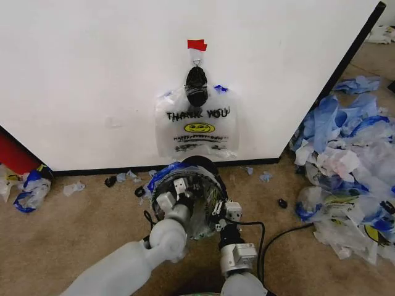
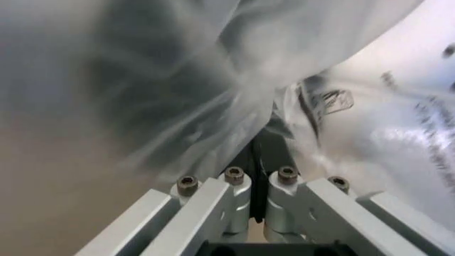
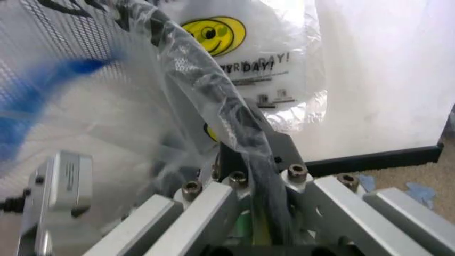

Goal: Pick up the garbage bag from the wall and place it over the trash bin.

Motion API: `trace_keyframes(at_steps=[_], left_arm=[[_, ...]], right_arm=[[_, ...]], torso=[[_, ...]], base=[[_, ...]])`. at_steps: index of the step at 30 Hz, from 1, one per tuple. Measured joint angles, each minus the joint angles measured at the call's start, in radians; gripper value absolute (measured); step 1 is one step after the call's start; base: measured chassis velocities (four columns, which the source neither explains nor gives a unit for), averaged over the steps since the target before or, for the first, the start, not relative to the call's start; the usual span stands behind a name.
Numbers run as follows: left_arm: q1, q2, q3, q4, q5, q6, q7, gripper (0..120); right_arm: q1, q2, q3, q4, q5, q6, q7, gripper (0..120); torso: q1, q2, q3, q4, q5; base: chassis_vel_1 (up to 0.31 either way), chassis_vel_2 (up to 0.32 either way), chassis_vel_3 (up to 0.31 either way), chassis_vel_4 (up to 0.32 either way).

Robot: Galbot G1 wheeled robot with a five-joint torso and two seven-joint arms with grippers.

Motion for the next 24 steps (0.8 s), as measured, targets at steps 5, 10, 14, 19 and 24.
trace_keyframes(at_steps=[5,10,14,19,24], left_arm=[[0.002,-0.001,0.023,0.014,0.017,0.002,0.001,0],[-0.035,-0.041,0.031,0.05,0.009,0.003,-0.003,0],[-0.071,-0.063,0.019,0.061,-0.019,0.0,-0.007,0],[-0.131,-0.078,0.007,0.072,-0.063,-0.003,-0.021,0],[-0.151,-0.081,0.009,0.084,-0.076,-0.005,-0.026,0]], right_arm=[[-0.005,0.0,0.0,0.006,-0.001,0.0,-0.003,0],[-0.021,-0.001,0.001,0.014,-0.008,0.0,-0.009,0],[-0.026,-0.004,0.005,0.018,-0.008,0.001,-0.01,0],[-0.027,-0.003,0.007,0.019,-0.009,0.002,-0.013,0],[-0.028,-0.002,0.005,0.019,-0.009,0.003,-0.015,0]], torso=[[0.0,0.0,0.0,-0.0002,0.0001],[0.0,0.0,0.0,-0.0003,0.0001],[0.0,0.0,0.0,-0.0001,0.0],[0.0,0.0,0.0,-0.0003,0.0001],[0.0,0.0,0.0,-0.0001,0.0001]], base=[[0.0,0.0,0.0,0.0],[0.0,0.0,0.0,0.0],[0.0,0.0,0.0,0.0],[0.0,0.0,0.0,0.0],[0.0,0.0,0.0,0.0]])
